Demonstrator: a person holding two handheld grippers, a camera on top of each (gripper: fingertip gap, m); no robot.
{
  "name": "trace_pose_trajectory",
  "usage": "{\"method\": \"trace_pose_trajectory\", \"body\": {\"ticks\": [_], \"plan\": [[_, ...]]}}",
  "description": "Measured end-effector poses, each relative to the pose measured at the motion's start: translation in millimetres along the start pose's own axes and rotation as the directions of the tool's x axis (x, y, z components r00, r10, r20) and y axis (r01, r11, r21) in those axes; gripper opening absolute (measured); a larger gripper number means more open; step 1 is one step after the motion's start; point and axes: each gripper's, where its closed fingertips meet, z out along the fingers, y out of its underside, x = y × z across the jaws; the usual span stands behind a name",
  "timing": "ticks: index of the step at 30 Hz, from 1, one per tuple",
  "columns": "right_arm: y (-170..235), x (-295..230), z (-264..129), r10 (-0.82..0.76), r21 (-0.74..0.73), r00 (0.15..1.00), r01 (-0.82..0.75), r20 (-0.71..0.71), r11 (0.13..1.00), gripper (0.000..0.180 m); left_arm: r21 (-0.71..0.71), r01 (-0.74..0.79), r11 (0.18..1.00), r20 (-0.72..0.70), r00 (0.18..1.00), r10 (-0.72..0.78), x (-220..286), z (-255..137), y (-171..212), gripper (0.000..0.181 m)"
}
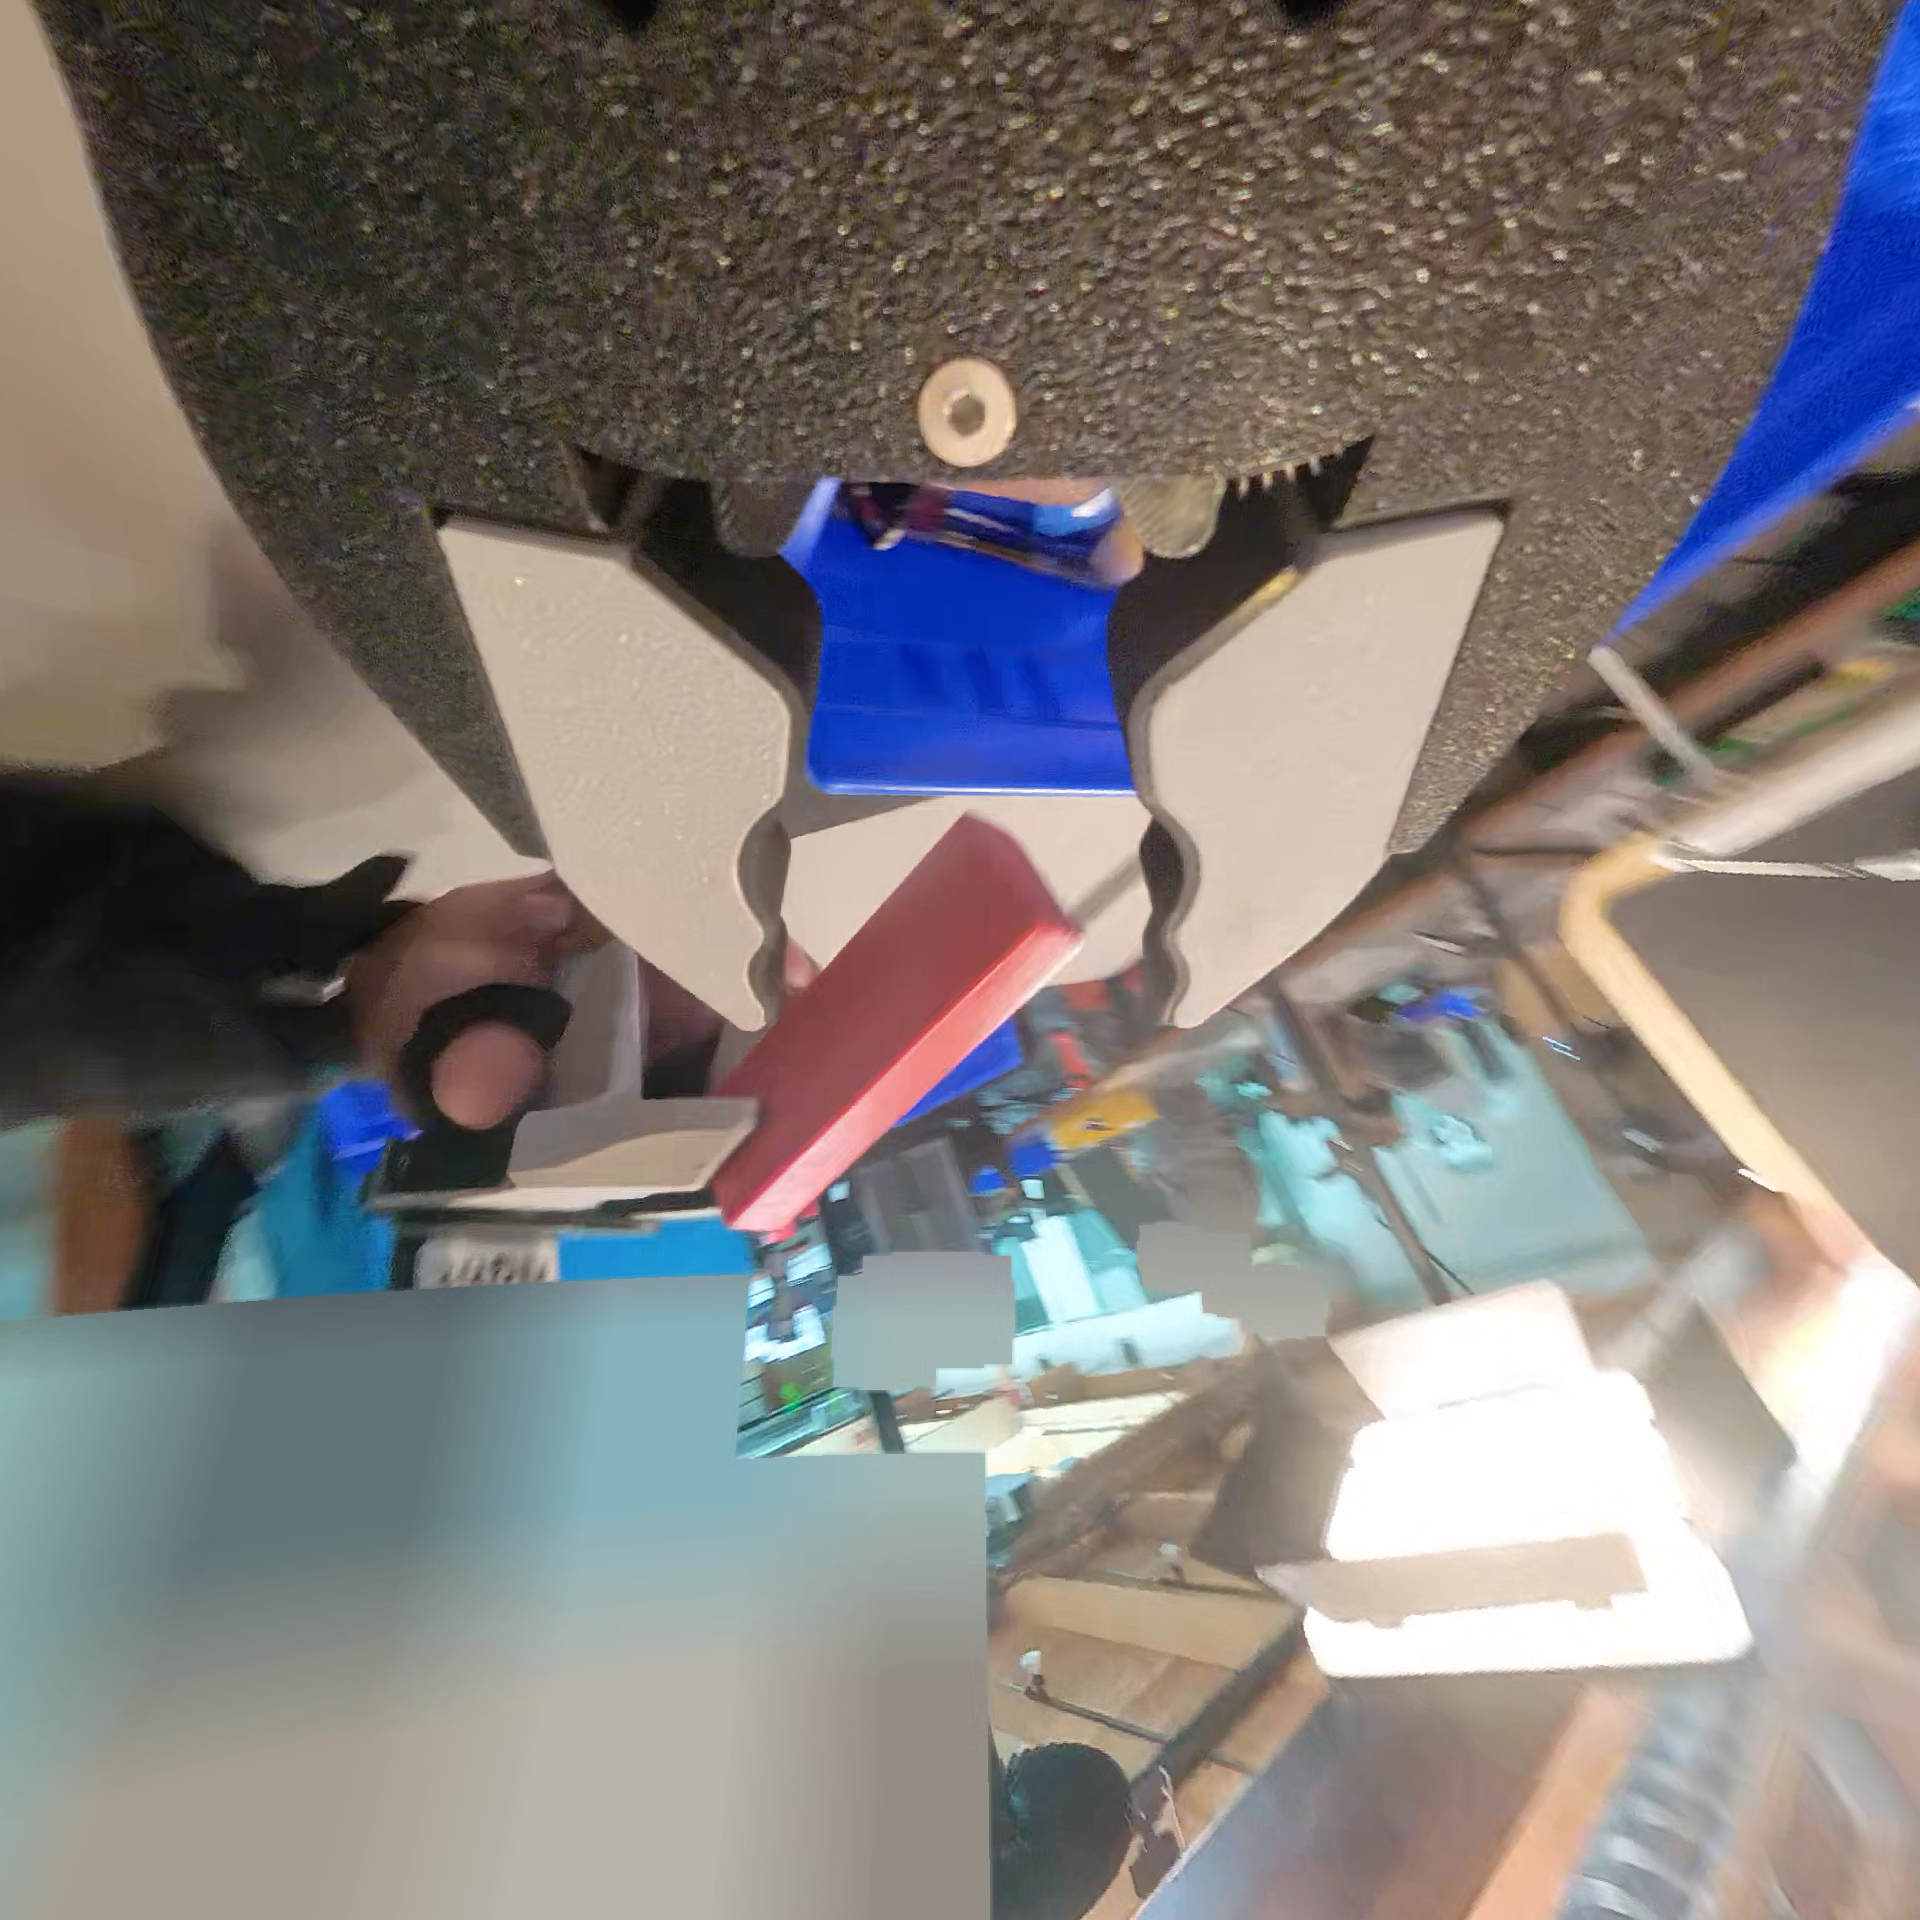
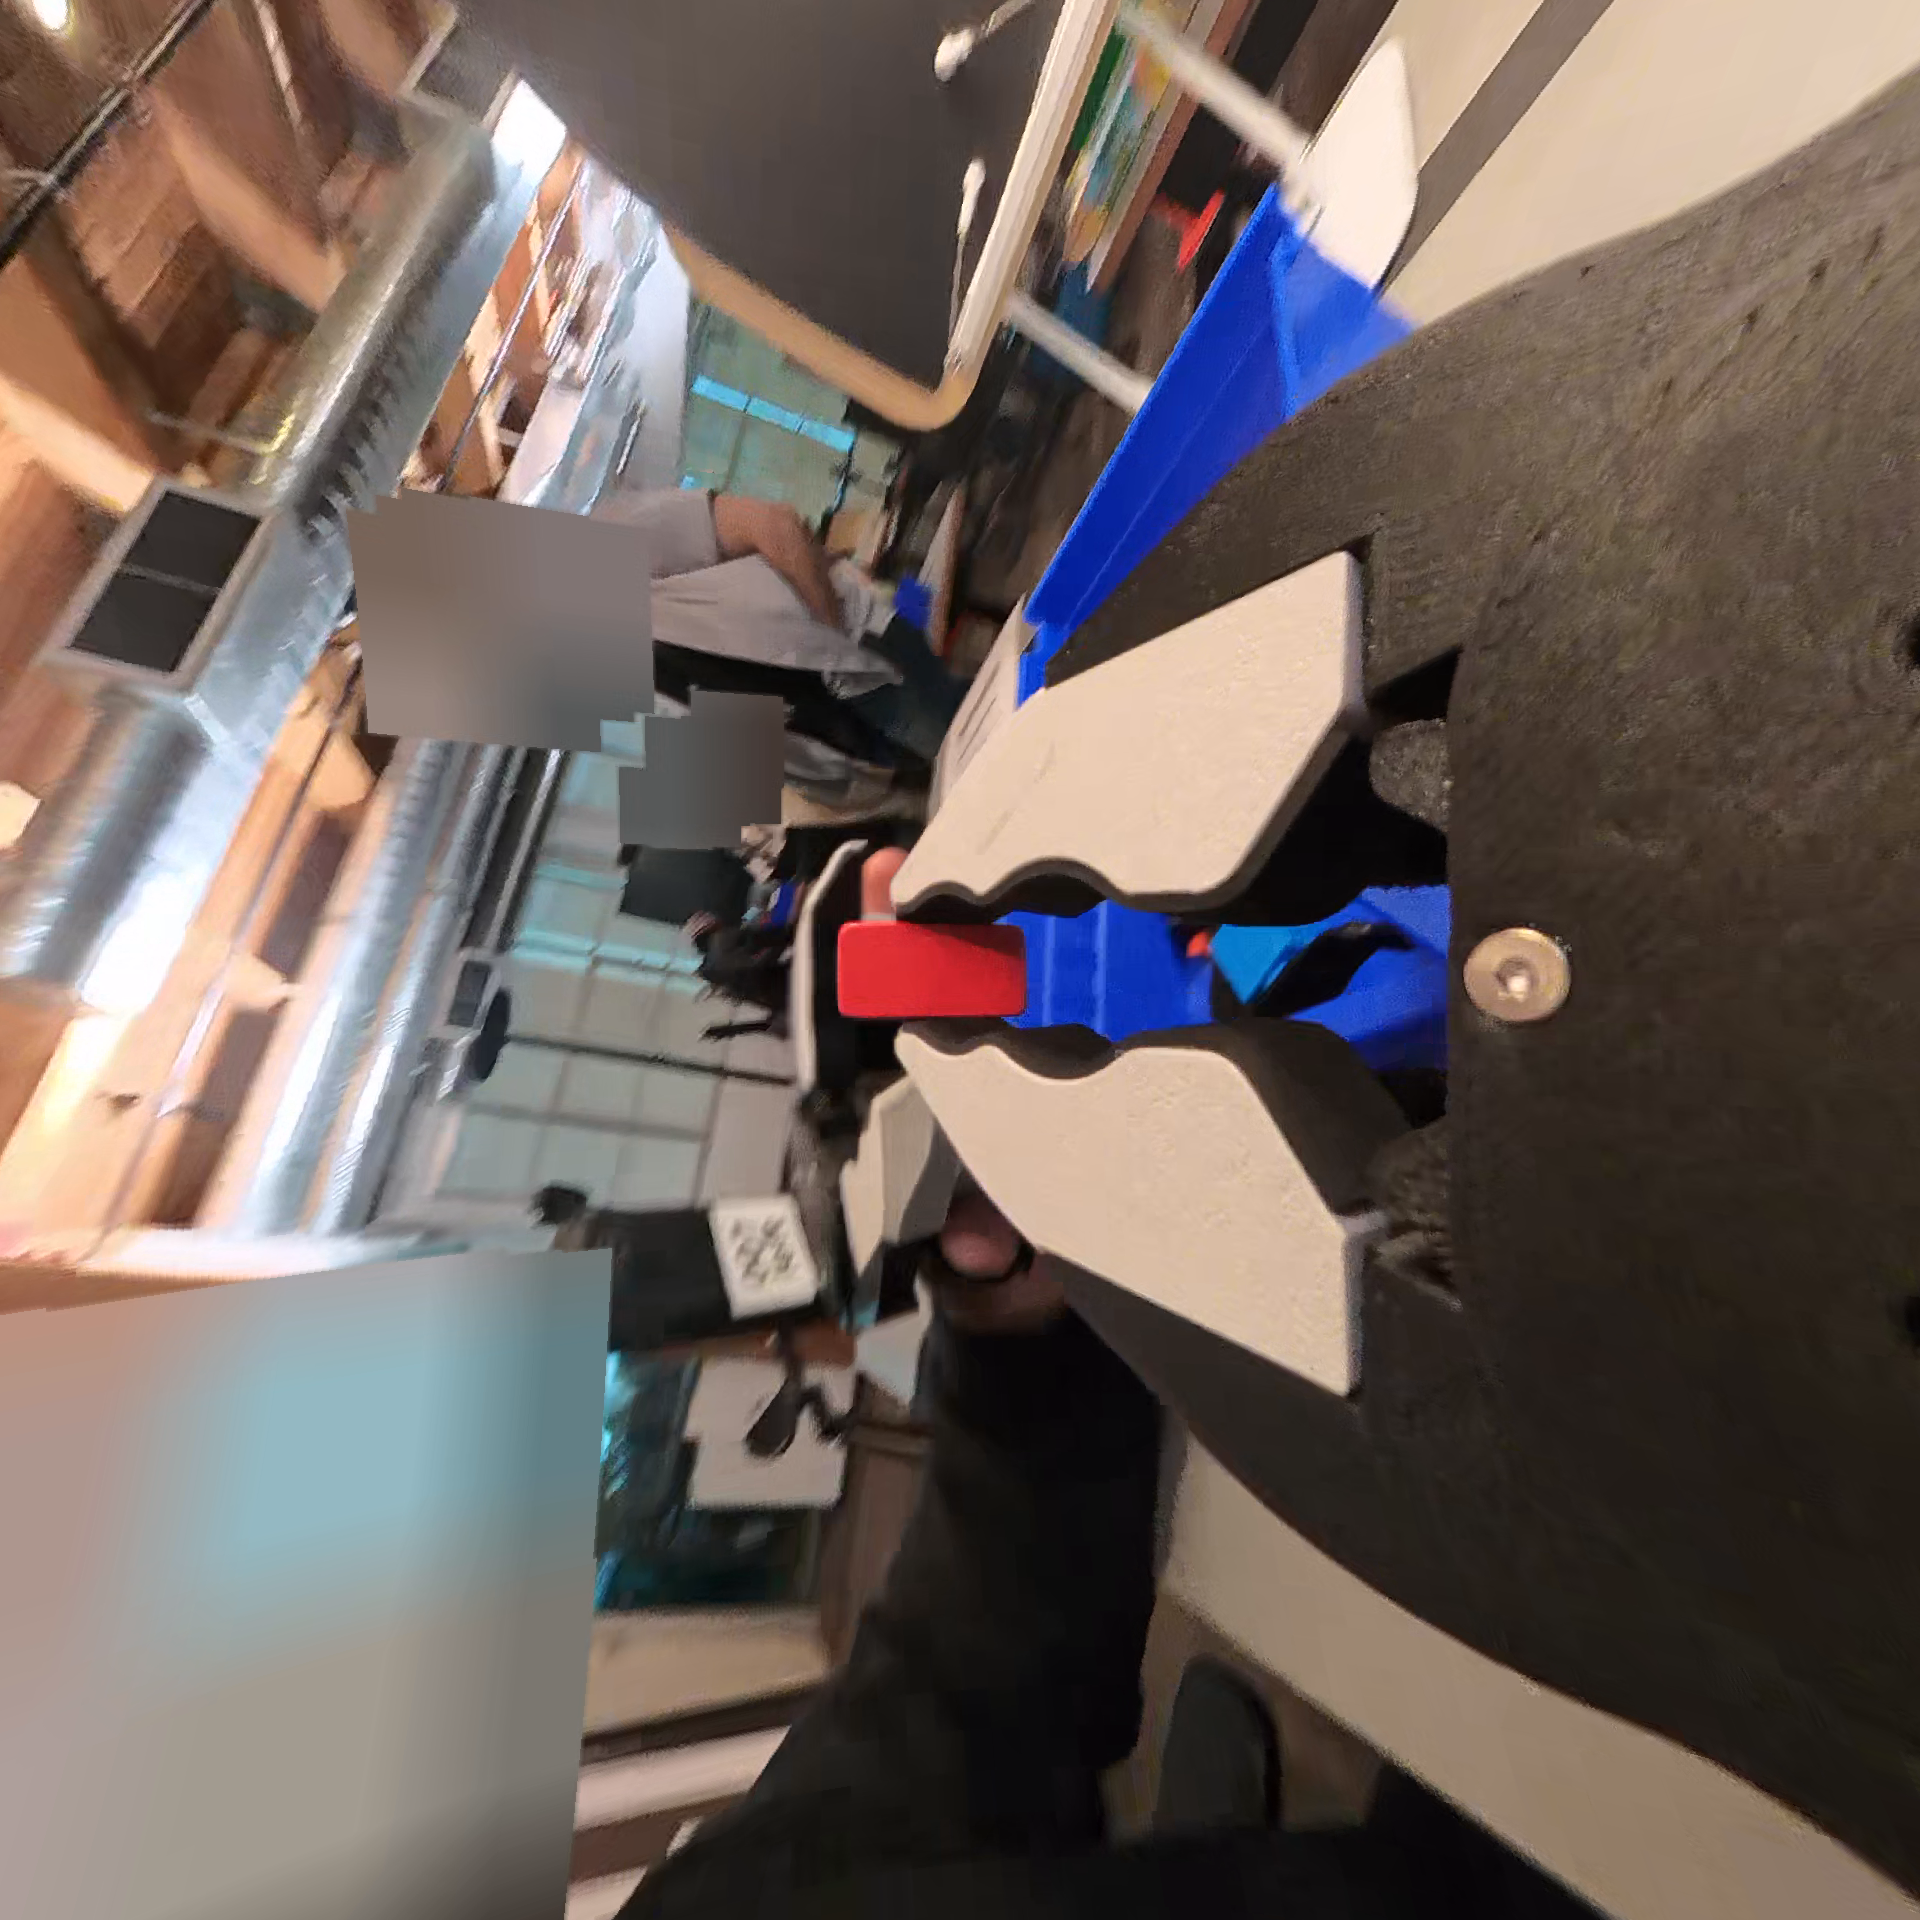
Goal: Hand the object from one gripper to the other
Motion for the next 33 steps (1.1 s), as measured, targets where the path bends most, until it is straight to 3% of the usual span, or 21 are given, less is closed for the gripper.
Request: {"method": "trace_pose_trajectory", "body": {"ticks": [5, 8, 11, 14, 17, 21, 26, 28, 29, 32, 33], "plan": [[-3.4, -9.9, -1.3, 0.096, 0.064, 0.99, -0.103, 0.101, 0.993, 0.016, -0.042, 0.343, 0.939, -0.249, 0.906, -0.342, 20.3, -0.5, 6.2, 0.057], [1.1, -11.0, 0.6, 0.097, 0.053, 0.99, -0.103, 0.101, 0.993, 0.016, -0.028, 0.408, 0.912, -0.303, 0.866, -0.397, 27.3, -2.3, 4.6, 0.028], [7.2, 6.0, 1.4, 0.042, 0.022, 0.999, -0.042, -0.029, 0.999, 0.022, -0.042, 0.41, 0.911, -0.31, 0.862, -0.402, 23.8, -4.3, 6.0, 0.018], [14.6, 27.8, -3.0, -0.236, -0.089, 0.946, 0.221, -0.222, 0.971, 0.029, -0.086, 0.386, 0.918, -0.176, 0.901, -0.396, 5.8, -1.5, 17.2, 0.017], [22.8, 38.5, -5.1, -0.575, -0.284, 0.764, 0.505, -0.292, 0.815, 0.043, -0.125, 0.356, 0.926, -0.04, 0.931, -0.363, -14.8, -3.2, 28.3, 0.018], [46.2, 40.1, -0.2, -0.86, -0.508, 0.475, 0.703, -0.184, 0.497, 0.058, -0.203, 0.359, 0.911, -0.008, 0.93, -0.368, -16.5, -2.9, 39.6, 0.018], [60.7, 45.2, 0.9, -0.923, -0.596, 0.367, 0.718, -0.116, 0.36, 0.056, -0.273, 0.3, 0.914, -0.071, 0.941, -0.33, 0.9, 0.3, 46.7, 0.018], [58.7, 47.0, -1.0, -0.929, -0.601, 0.349, 0.717, -0.127, 0.352, 0.038, -0.283, 0.284, 0.916, -0.137, 0.934, -0.331, 13.4, 1.2, 44.9, 0.017], [58.2, 46.8, -1.5, -0.923, -0.597, 0.361, 0.714, -0.133, 0.366, 0.037, -0.283, 0.274, 0.919, -0.165, 0.93, -0.328, 18.8, 1.6, 43.3, 0.017], [58.2, 46.5, -0.5, -0.862, -0.57, 0.477, 0.665, -0.172, 0.482, 0.036, -0.202, 0.256, 0.945, -0.198, 0.935, -0.296, 21.1, 1.5, 29.7, 0.022], [57.3, 46.2, 0.1, -0.821, -0.549, 0.535, 0.633, -0.198, 0.545, 0.036, -0.149, 0.267, 0.952, -0.201, 0.935, -0.293, 19.4, 1.2, 21.4, 0.034]]}}
